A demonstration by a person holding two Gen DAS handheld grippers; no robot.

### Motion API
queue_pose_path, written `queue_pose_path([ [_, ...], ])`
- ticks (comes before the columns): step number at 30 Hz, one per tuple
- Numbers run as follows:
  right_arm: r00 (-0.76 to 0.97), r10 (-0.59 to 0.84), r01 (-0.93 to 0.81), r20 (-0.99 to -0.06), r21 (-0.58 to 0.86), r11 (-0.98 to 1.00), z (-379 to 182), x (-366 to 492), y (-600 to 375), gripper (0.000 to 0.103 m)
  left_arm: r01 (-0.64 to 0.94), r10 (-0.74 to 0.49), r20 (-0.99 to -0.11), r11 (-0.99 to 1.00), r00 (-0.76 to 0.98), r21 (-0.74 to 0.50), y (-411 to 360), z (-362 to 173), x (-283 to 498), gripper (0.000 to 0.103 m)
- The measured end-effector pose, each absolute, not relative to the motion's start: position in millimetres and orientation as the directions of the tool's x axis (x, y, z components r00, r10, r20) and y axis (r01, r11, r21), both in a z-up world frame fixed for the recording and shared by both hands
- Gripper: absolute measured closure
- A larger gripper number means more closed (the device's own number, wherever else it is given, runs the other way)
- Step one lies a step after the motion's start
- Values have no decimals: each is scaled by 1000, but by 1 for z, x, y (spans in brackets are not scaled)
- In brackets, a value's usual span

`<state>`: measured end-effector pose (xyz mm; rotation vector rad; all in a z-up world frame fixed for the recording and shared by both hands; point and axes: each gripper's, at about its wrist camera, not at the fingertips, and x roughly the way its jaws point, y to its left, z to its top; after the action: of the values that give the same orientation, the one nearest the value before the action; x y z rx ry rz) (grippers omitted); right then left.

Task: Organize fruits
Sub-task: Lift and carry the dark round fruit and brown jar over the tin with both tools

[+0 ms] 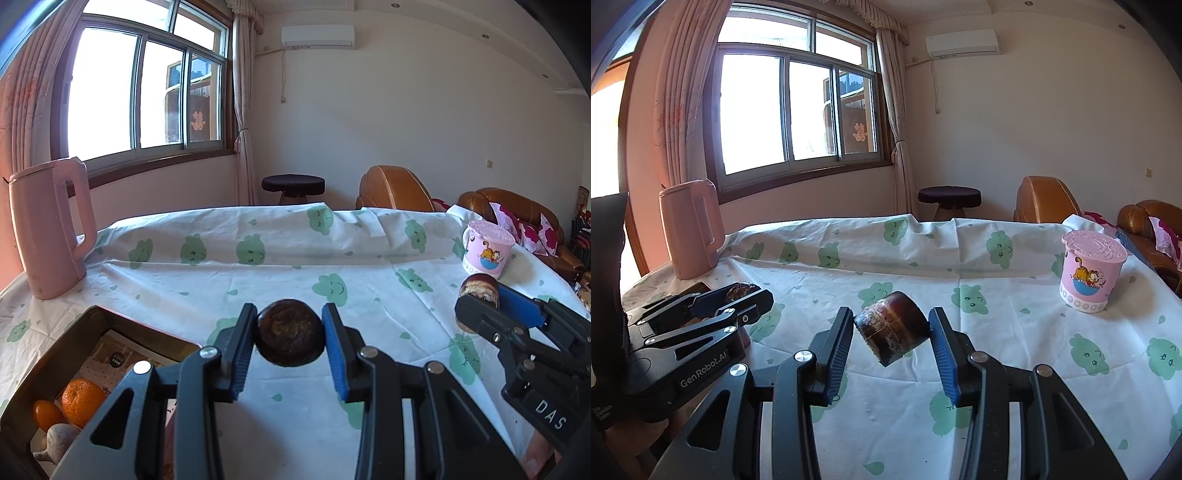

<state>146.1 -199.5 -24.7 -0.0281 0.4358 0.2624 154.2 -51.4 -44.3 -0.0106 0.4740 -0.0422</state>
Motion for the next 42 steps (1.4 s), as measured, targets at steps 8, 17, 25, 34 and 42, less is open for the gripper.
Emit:
queue_pose_path([
  [8,886,241,-253,-397,23,967,-24,141,-200,58,33,-37,-430,999,902,-16,-51,-42,148,65],
  [17,901,238,-247,-364,21,969,-20,135,-202,58,27,-22,-394,1000,919,6,-53,-39,139,65],
  [25,919,230,-245,-321,-5,970,-17,125,-199,58,21,-15,-375,1000,927,11,-53,-37,133,65],
  [34,926,223,-240,-305,-17,971,-16,118,-198,58,25,-19,-368,1000,930,12,-51,-36,127,65],
  [42,926,223,-244,-305,-30,969,-16,116,-195,58,25,-20,-374,1000,927,8,-47,-36,120,65],
])
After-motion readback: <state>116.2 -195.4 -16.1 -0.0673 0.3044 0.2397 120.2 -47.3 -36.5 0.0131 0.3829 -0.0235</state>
